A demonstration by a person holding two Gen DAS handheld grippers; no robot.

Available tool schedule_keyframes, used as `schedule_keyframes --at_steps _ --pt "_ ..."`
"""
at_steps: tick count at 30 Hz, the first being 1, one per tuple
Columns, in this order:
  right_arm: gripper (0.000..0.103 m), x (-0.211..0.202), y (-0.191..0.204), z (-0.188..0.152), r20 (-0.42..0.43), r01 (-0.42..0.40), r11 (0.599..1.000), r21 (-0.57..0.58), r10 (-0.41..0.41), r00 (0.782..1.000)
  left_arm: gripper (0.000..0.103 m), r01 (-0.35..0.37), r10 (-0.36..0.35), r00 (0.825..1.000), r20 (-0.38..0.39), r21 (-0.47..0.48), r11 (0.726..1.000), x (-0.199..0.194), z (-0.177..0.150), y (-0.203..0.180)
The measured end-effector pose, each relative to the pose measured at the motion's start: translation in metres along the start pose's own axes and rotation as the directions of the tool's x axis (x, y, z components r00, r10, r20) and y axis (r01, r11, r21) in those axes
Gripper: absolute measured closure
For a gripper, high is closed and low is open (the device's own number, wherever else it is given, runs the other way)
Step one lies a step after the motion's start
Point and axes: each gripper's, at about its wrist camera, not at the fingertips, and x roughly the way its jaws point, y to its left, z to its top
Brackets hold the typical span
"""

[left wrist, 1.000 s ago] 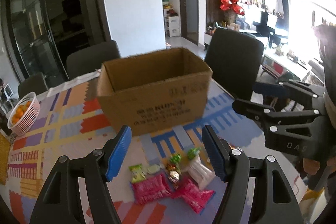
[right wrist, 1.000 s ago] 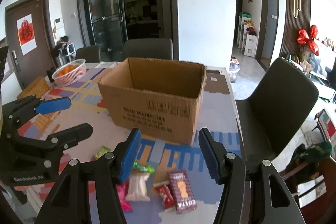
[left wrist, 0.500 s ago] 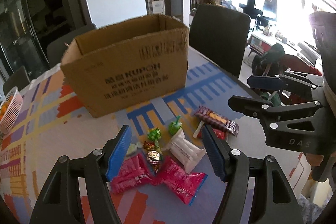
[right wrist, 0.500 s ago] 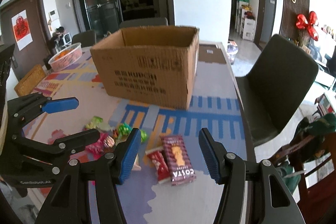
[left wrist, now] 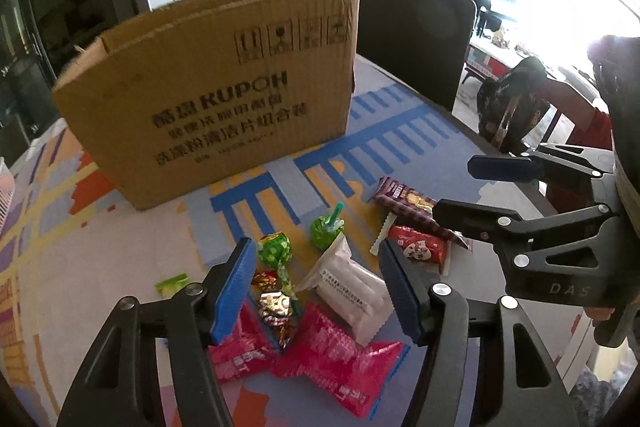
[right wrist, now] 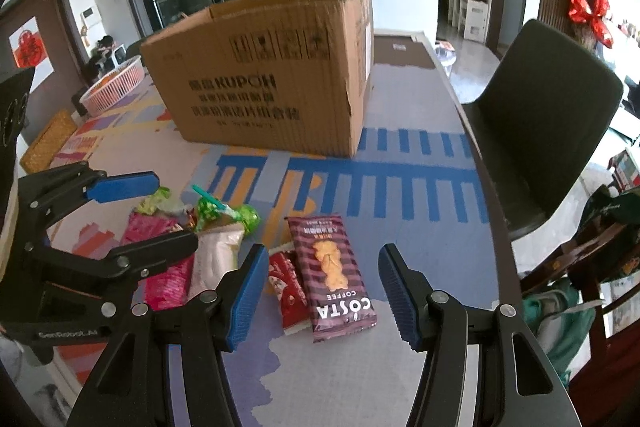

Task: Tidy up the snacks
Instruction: 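Move both open tools back toward the remaining snacks on the table, then grasp the green lollipop with left tool while right tool grasps the Costa bar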

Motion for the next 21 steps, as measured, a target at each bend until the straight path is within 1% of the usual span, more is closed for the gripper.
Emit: schedule_keyframes --at_steps 6,11,14,21 --pt "0.045 0.012 -0.008 0.002 -0.023 0.003 1.000 0.023 -0.002 1.000 0.048 0.030 -0.031 0.999 -0.036 -0.005 1.000 0.020 0.008 0.003" --pt "0.045 0.022 -0.010 0.002 -0.041 -0.023 0.999 0.030 0.024 0.999 0.056 0.051 -0.052 0.996 -0.078 -0.017 0.999 0.037 0.012 0.005" --pt "0.045 0.029 -0.012 0.001 -0.058 -0.035 0.999 0.041 0.037 0.998 0.058 0.041 -0.041 0.996 -0.079 -0.004 0.999 0.041 0.015 0.004" --pt "0.045 0.038 -0.021 -0.002 -0.078 -0.051 0.996 0.075 0.057 0.995 0.066 0.055 -0.054 0.995 -0.086 0.014 0.998 0.045 0.018 -0.001"
